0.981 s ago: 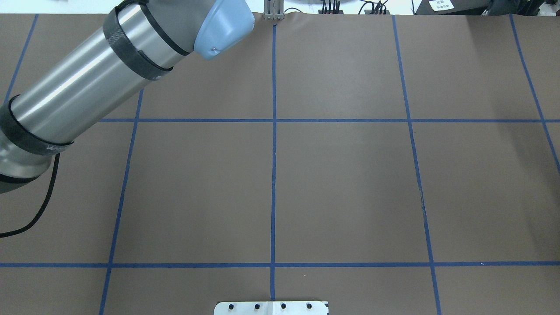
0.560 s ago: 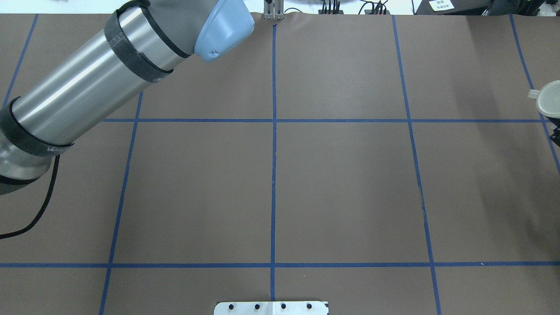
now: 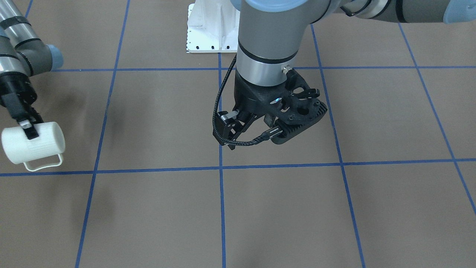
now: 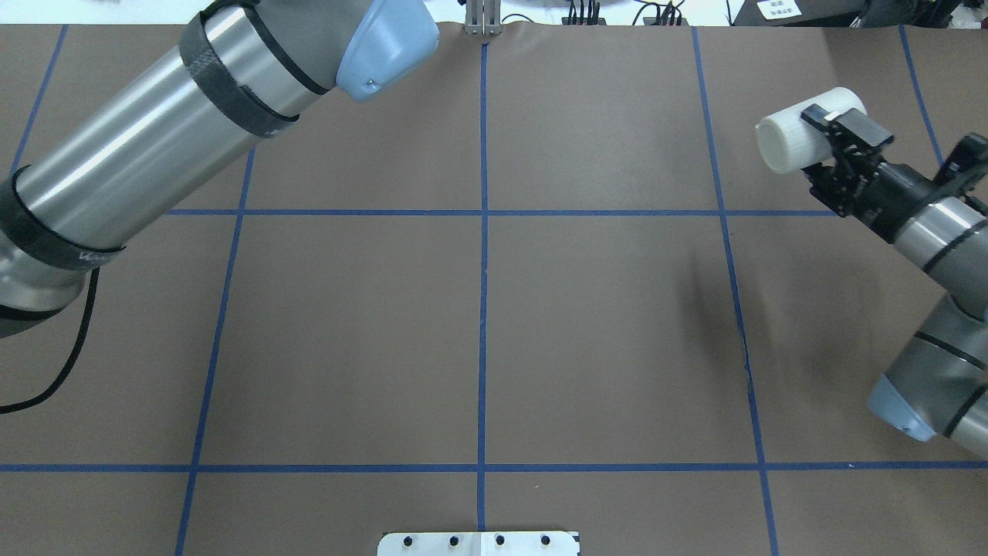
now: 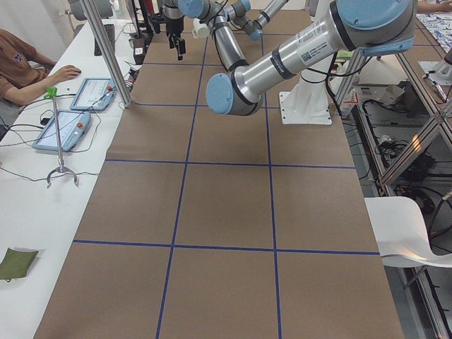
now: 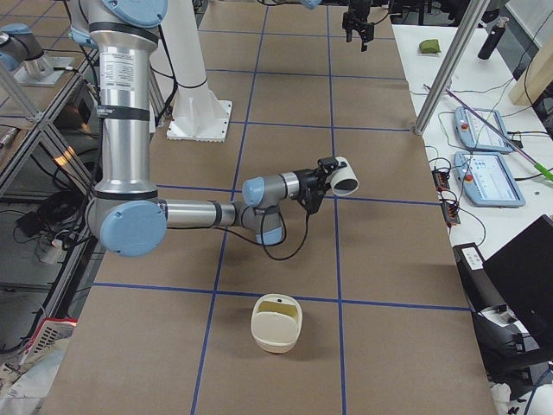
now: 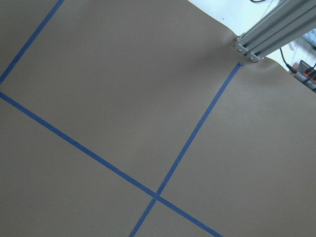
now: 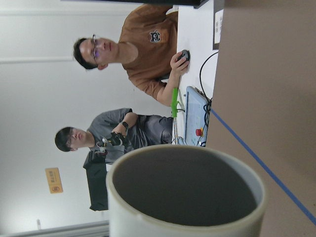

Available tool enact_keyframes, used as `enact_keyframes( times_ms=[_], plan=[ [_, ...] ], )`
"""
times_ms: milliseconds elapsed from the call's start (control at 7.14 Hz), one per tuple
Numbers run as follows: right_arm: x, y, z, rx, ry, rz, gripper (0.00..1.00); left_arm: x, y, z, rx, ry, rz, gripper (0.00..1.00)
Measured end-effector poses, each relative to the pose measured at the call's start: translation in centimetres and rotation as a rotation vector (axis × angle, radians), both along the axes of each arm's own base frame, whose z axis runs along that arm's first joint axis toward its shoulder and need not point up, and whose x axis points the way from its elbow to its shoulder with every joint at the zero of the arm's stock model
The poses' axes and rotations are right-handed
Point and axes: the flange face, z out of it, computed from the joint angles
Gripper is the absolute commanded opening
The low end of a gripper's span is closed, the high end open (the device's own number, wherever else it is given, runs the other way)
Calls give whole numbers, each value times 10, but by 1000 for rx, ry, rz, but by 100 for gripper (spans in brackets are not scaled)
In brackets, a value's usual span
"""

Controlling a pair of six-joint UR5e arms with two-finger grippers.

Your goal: Left arm hands cup to right arm to dump lemon

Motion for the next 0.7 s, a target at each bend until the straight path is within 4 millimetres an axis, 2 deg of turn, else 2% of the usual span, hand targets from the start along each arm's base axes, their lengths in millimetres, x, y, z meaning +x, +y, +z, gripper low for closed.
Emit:
enact_keyframes(
  times_ms=[140,280,420,560,700],
  plan=[
    [-42,-16,-54,33,121,-7,34,-3,-8,6,4,-16,4,100],
    [-92,-22,-105,69,259,-9,34,-7,-15,12,12,-34,19,100],
    [-140,-14,-143,121,406,-4,34,-10,-18,15,22,-52,43,100],
    [-186,2,-178,188,571,11,33,-11,-17,19,35,-79,89,100],
    [-220,20,-204,245,711,23,33,-12,-15,23,57,-110,151,100]
  ],
)
